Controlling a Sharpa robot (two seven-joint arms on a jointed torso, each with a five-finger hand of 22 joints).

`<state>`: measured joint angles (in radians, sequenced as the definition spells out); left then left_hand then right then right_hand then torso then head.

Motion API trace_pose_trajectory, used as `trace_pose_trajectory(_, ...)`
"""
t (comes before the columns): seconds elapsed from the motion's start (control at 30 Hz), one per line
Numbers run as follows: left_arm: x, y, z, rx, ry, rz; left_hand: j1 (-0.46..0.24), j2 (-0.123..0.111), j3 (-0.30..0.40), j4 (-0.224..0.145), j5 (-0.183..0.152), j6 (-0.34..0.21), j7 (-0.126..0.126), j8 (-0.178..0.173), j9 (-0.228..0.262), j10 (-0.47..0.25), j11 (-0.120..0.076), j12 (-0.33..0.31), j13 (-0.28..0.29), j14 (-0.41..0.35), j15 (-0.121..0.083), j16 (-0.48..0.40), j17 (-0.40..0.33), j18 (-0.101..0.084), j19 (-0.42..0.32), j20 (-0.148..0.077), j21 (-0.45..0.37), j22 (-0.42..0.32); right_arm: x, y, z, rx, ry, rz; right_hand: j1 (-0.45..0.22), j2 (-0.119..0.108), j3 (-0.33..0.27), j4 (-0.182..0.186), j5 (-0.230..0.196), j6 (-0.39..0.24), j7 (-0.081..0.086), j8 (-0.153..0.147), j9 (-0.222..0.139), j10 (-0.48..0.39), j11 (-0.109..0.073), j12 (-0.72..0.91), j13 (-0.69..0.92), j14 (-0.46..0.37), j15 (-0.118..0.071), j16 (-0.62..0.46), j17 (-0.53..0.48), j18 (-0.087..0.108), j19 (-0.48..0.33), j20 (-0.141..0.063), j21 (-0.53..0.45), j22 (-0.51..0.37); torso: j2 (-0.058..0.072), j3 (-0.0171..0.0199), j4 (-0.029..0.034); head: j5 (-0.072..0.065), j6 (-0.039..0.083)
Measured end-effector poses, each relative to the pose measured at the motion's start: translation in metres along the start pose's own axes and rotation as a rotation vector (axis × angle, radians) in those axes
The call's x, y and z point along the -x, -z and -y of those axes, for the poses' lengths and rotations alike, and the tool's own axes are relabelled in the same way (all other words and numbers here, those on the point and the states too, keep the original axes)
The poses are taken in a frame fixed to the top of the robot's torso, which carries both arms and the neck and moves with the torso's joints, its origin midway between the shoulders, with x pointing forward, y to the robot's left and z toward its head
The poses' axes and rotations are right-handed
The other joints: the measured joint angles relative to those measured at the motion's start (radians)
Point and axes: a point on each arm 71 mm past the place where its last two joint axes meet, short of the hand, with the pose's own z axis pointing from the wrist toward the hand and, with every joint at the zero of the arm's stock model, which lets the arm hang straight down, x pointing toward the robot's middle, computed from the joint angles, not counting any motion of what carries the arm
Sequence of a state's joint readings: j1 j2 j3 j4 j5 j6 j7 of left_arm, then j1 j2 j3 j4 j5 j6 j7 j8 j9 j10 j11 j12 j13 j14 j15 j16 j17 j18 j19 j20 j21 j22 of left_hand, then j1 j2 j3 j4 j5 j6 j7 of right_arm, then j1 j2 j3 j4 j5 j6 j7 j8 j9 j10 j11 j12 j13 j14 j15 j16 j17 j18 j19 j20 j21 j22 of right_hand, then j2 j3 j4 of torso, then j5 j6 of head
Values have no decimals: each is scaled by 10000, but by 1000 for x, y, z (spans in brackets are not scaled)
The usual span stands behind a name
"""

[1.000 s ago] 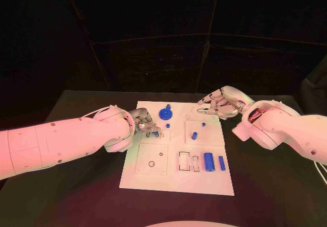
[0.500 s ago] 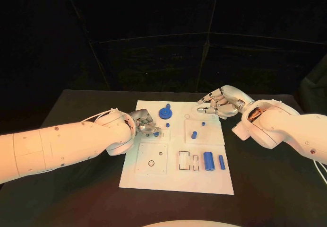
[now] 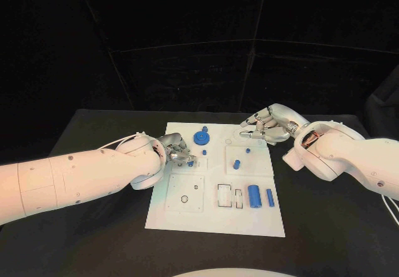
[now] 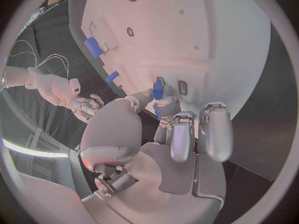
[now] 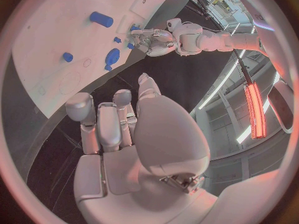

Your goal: Assemble the parts on the task board

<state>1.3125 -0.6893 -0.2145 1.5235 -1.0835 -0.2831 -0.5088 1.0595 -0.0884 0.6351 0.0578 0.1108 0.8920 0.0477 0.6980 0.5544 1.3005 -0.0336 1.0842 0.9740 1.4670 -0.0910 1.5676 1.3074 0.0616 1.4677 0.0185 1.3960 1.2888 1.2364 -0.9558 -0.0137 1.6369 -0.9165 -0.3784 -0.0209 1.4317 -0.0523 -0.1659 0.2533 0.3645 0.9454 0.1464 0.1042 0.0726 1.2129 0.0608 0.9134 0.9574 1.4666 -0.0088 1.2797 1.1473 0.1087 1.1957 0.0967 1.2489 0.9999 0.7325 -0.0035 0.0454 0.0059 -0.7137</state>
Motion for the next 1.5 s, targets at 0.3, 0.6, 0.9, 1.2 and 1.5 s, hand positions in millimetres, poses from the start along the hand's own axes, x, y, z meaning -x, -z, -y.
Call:
trace_pose_trajectory(0.3,0,0,0,-28,-142,-110,0,0,0,0,21,-20,8,39,13,-1,1,0,12,0,0,0,0,-1,0,0,0,1,0,0,0,-4,2,-19,0,0,0,0,0,0,0,0,0,0,0,0,0,0,0,0,0,0,0,0,0,1,-1,1,0,-1,-32)
trace_pose_trajectory(0.6,1,1,-1,-32,-248,-219,-1,-1,0,-1,21,-21,8,78,28,-18,18,0,50,0,0,0,0,0,0,0,0,1,0,0,0,-7,3,-38,0,0,0,0,-6,0,0,0,0,0,0,0,1,0,0,0,0,0,0,0,0,1,-1,0,0,-2,-49)
trace_pose_trajectory(0.9,1,1,-2,-23,-287,-246,-79,-66,0,-1,19,36,-48,147,11,23,-23,49,119,0,0,0,0,0,0,0,0,-3,0,0,1,-20,7,-39,0,0,-25,25,-7,0,0,51,0,0,0,0,-16,0,0,-44,-22,0,0,0,-38,-34,-5,-2,4,7,-64)
trace_pose_trajectory(1.2,1,0,-2,16,-295,-237,-746,-418,333,-808,19,234,-245,264,-76,112,-112,186,205,-15,-59,0,0,1,-36,-35,0,113,0,-1,1,-27,11,-32,-55,55,-40,10,-7,0,0,51,0,-39,-39,0,-47,0,0,-44,-38,-1,0,0,-75,-90,-5,2,4,7,-50)
trace_pose_trajectory(1.5,0,-2,-3,67,-303,-249,-1146,-493,-249,-530,34,392,-304,282,-180,165,-167,361,335,0,-73,0,0,0,-1,-71,40,194,0,-1,1,-28,12,-27,-55,55,-87,31,-7,-37,36,52,0,-37,-37,-48,-68,0,0,-44,-49,-1,0,0,-77,-108,-5,9,-1,-18,-52)
